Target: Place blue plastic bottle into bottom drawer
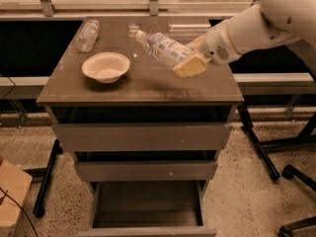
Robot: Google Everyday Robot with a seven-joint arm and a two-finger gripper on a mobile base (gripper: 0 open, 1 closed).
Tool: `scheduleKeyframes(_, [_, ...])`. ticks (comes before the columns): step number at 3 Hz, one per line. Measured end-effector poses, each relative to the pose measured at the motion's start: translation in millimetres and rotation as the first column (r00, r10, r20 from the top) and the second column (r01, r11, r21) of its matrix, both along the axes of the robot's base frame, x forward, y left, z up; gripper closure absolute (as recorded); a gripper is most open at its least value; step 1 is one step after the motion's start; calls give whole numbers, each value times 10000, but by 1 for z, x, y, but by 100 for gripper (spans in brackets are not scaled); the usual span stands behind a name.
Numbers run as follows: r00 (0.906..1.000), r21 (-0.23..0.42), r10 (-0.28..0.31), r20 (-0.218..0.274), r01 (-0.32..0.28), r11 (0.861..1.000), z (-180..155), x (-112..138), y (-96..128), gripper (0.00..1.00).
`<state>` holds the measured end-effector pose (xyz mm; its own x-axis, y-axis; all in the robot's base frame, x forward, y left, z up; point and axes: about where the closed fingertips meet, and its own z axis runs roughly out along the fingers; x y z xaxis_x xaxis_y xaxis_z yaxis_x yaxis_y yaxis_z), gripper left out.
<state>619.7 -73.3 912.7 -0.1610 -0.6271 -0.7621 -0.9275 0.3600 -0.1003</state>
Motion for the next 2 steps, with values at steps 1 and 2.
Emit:
scheduleKeyframes(1, [9819, 331, 1864, 345, -1875, 9817, 14, -58, -8, 100])
scheduleKeyframes(2, [9153, -297, 3955, 765, -3944, 9185, 1, -102, 2, 100])
